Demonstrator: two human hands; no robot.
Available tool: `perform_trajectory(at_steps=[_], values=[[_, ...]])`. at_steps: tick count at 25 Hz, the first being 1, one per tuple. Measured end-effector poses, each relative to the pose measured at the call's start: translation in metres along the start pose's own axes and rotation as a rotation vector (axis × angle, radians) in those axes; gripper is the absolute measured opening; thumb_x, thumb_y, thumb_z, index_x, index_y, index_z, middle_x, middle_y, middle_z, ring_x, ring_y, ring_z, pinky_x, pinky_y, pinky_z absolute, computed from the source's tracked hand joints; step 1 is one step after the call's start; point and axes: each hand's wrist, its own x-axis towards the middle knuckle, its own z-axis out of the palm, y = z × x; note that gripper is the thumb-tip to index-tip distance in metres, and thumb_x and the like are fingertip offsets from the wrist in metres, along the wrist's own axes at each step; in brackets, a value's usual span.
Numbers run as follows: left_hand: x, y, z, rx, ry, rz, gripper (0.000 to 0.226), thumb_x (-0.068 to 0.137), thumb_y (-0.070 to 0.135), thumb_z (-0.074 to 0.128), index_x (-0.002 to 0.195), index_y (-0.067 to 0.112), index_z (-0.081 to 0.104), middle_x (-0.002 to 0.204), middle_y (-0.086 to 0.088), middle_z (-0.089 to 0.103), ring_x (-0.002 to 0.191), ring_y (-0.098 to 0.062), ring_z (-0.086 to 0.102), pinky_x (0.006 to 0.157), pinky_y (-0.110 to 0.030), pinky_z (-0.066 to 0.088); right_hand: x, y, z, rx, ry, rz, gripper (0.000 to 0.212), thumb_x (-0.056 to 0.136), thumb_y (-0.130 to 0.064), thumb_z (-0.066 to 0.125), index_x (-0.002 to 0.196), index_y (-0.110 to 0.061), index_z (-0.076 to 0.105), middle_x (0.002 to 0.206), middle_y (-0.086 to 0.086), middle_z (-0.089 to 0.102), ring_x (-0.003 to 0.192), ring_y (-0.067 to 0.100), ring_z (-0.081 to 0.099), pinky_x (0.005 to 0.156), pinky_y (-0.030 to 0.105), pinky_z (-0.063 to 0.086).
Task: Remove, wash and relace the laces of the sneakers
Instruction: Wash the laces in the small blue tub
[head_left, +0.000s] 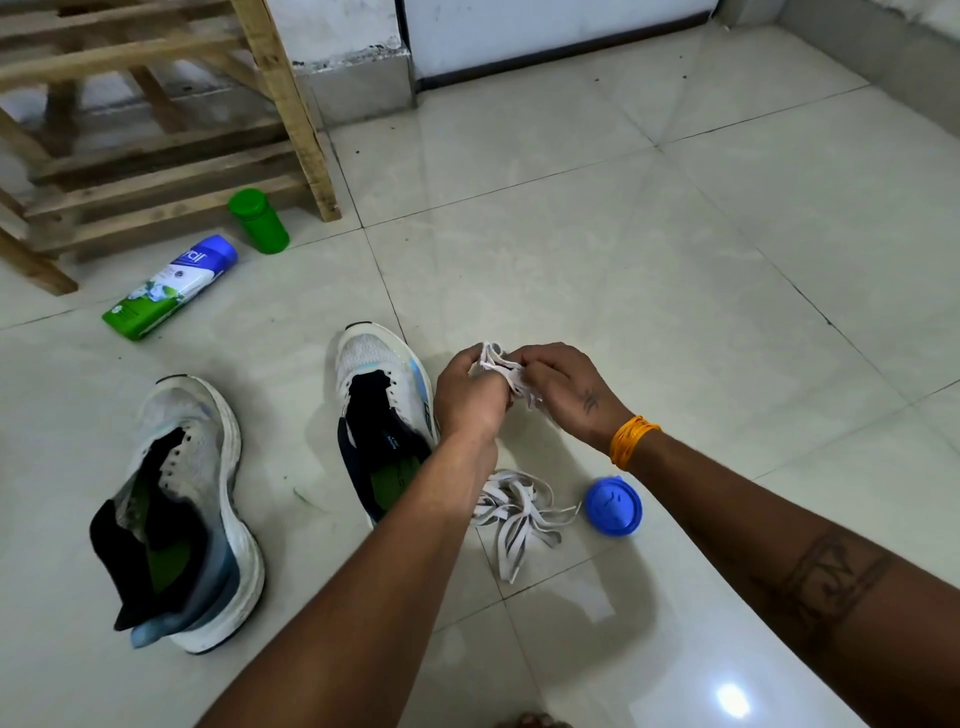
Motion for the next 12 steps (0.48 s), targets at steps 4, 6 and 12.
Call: perform_trajectory(at_steps=[4, 6, 12], values=[[0.0033, -0.0040, -0.0001, -0.072, -0.046, -0.050, 0.041, 0.069, 0.015, 0.065, 0.105, 0.030, 0.078, 0.096, -0.002, 0.079, 0.089, -0.023, 0.075, 0.086, -0.045, 0.063, 0.0017, 0.0142, 0.0062, -0.134, 0.149, -0.019, 0.021, 0.086, -0.006, 0.066, 0.100, -0.018, 0.076, 0.092, -0.002, 0.063, 0.084, 0.014, 0.060, 0.076, 0.028, 0.047], [-0.0024, -0.0084, 0.0035, -0.053, -0.059, 0.003, 0.031, 0.082, 0.010, 0.071, 0.105, 0.030, 0.076, 0.098, -0.003, 0.078, 0.089, -0.021, 0.076, 0.079, -0.039, 0.064, 0.0053, 0.0115, 0.0049, -0.145, 0.221, 0.032, 0.016, 0.081, -0.016, 0.073, 0.094, -0.024, 0.069, 0.084, -0.007, 0.064, 0.082, 0.014, 0.059, 0.071, 0.032, 0.047], [-0.0038, -0.0009, 0.0056, -0.272, 0.021, -0.040, 0.026, 0.083, -0.002, 0.062, 0.088, 0.017, 0.078, 0.085, -0.008, 0.074, 0.072, -0.022, 0.066, 0.067, -0.034, 0.059, 0.0072, 0.0127, 0.0087, -0.260, 0.243, 0.016, 0.007, 0.081, -0.029, 0.071, 0.081, -0.022, 0.073, 0.085, -0.002, 0.054, 0.083, 0.017, 0.054, 0.069, 0.036, 0.046]])
